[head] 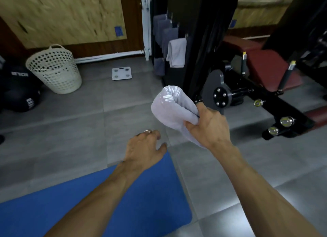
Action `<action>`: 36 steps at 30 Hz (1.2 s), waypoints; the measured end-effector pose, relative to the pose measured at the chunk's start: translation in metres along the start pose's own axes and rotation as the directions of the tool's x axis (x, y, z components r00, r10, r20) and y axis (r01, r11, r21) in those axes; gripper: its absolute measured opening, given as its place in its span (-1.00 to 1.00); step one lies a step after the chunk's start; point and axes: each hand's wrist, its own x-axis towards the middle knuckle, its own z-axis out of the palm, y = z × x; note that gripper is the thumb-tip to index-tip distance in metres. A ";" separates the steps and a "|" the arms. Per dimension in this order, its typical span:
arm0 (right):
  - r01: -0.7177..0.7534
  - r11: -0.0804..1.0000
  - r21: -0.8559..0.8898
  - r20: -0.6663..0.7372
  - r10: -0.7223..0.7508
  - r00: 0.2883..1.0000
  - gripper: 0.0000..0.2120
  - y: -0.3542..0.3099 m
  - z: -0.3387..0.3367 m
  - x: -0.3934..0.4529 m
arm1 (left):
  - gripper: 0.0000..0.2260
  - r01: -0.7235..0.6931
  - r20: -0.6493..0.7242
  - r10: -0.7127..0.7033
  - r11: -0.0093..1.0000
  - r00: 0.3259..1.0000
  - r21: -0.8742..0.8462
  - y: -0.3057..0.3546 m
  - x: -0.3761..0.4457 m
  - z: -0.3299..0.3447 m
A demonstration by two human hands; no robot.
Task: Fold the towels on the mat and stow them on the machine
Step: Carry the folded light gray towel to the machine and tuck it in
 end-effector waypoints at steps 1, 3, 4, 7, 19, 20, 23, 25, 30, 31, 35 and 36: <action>0.007 1.000 0.003 0.006 -0.008 1.000 -0.73 0.007 -0.005 0.022 | -0.66 0.016 -0.009 -0.016 1.000 1.000 -0.007 0.006 0.019 -0.007; 0.034 0.999 0.003 0.008 -0.034 0.999 -0.73 0.020 -0.011 0.066 | -0.67 0.041 -0.032 -0.042 0.999 0.999 -0.020 0.016 0.060 -0.019; 0.053 0.999 -0.006 0.007 -0.052 0.999 -0.73 0.026 -0.012 0.088 | -0.68 0.055 -0.047 -0.056 0.998 0.997 -0.020 0.019 0.081 -0.024; 0.126 0.992 -0.019 0.017 -0.126 0.992 -0.71 0.047 -0.002 0.162 | -0.69 0.108 -0.097 -0.110 0.994 0.989 -0.023 0.026 0.149 -0.033; 0.422 0.906 0.013 0.120 -0.421 0.899 -0.63 0.065 0.035 0.466 | -0.74 0.348 -0.203 -0.367 0.929 0.908 -0.122 0.019 0.402 -0.073; 0.432 0.902 0.020 0.122 -0.431 0.894 -0.63 0.060 0.038 0.487 | -0.74 0.356 -0.212 -0.376 0.926 0.902 -0.128 0.012 0.422 -0.080; 0.415 0.909 0.043 0.141 -0.416 0.898 -0.66 0.043 0.057 0.549 | -0.72 0.359 -0.246 -0.387 0.921 0.889 -0.152 -0.022 0.483 -0.098; 0.391 0.919 0.053 0.157 -0.394 0.906 -0.66 0.029 0.076 0.589 | -0.71 0.350 -0.261 -0.378 0.925 0.888 -0.150 -0.051 0.526 -0.109; 0.278 0.961 0.011 0.168 -0.276 0.946 -0.68 -0.014 0.125 0.688 | -0.79 0.244 -0.272 -0.285 0.954 0.919 -0.174 -0.137 0.648 -0.147; 0.248 0.969 0.018 0.160 -0.248 0.956 -0.68 -0.025 0.131 0.708 | -0.79 0.225 -0.258 -0.268 0.957 0.928 -0.184 -0.153 0.673 -0.157; 0.164 0.982 0.095 0.180 -0.179 0.967 -0.72 -0.058 0.139 0.773 | -0.66 0.120 -0.262 -0.199 0.950 0.944 -0.289 -0.204 0.752 -0.195; 0.162 0.978 0.128 0.197 -0.185 0.963 -0.74 -0.064 0.137 0.786 | -0.55 0.094 -0.269 -0.185 0.944 0.945 -0.317 -0.213 0.770 -0.205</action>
